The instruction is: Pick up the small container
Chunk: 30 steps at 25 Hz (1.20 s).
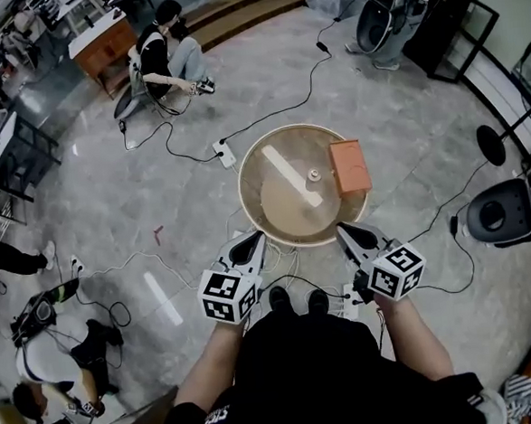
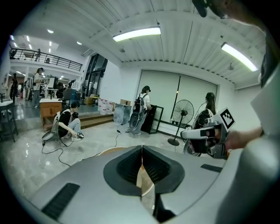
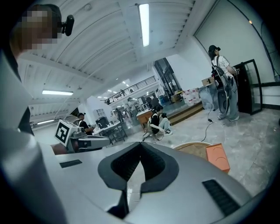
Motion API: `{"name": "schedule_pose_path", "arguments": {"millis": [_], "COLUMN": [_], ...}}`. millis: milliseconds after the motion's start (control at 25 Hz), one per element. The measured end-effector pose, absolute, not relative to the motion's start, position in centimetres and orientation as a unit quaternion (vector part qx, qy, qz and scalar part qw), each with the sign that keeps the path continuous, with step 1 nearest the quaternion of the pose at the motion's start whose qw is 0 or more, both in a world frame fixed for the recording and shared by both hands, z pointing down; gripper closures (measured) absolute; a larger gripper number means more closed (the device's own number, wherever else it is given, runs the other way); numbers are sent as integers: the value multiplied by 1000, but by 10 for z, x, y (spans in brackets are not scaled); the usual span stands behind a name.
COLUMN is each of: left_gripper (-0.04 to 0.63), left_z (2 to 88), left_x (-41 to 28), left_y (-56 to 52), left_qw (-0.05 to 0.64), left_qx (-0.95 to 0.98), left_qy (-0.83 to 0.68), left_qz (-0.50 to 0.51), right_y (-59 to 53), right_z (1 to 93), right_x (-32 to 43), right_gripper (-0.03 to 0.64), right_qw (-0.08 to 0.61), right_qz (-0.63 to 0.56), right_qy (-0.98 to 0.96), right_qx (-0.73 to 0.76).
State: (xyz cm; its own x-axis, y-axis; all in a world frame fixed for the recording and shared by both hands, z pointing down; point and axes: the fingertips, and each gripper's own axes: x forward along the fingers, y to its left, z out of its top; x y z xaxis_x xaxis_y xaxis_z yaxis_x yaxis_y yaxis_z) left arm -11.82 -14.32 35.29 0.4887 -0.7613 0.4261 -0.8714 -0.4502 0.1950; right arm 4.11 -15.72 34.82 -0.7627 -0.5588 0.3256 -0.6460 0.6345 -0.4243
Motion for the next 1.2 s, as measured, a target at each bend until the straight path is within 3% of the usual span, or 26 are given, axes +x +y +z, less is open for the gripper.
{"name": "schedule_pose_path", "arguments": {"millis": [240,480,840,1200], "left_gripper": [575,575,577,575], "left_z": [352,359,386,454], "left_x": [-157,-157,-122,-82], "left_y": [-163,-176,-227,-299], "left_qw": [180,165,198,197], "left_qx": [852,863,857,862], "left_qy": [-470,-453,-453,-433], "left_qz": [144,147,144,174], "right_y": [-169,-172,-232,-308], "right_z": [345,363,392,486], "right_x": [-1,4,41,60], "right_gripper": [603,601,589,541], "right_qw": [95,130,138,166], "right_qz": [252,239,221,231], "right_qy": [-898,-892,-892,-885], "right_qx": [348,362,368,369]}}
